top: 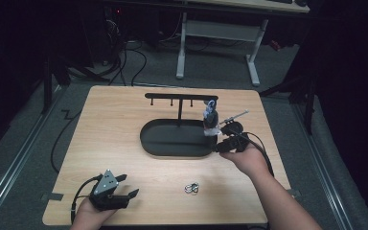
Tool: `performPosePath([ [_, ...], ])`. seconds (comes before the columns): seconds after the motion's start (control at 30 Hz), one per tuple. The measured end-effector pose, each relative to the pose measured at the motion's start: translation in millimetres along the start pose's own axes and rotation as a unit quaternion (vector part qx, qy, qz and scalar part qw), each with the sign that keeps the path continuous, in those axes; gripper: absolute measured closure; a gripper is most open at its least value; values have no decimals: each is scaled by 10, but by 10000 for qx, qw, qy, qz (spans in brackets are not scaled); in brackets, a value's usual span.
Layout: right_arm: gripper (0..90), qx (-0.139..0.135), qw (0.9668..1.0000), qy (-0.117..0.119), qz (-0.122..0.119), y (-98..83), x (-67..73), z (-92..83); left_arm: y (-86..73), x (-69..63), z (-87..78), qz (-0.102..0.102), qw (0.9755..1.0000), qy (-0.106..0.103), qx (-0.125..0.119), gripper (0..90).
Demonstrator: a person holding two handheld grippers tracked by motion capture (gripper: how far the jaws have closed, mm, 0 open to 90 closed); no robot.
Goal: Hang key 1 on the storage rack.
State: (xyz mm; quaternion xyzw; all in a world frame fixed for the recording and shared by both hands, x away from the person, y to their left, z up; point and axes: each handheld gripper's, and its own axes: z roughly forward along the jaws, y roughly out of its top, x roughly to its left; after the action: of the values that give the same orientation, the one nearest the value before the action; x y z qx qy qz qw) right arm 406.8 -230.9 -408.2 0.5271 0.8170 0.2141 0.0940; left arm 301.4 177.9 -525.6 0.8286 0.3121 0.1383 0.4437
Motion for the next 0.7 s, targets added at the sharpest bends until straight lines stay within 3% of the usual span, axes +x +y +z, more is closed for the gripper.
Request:
performPosePath([
  [0.23,446,-331,9994,-33,-137,-329,46,-41,-7,-6,16,-86,10000,-21,26,304],
  [0.4,462,-623,9976,-27,-310,-617,99,23,-10,-14,24,-145,9999,12,29,304],
  [0.7,482,-1340,9907,185,-119,-1153,208,213,-11,-40,48,-152,9999,34,42,305],
])
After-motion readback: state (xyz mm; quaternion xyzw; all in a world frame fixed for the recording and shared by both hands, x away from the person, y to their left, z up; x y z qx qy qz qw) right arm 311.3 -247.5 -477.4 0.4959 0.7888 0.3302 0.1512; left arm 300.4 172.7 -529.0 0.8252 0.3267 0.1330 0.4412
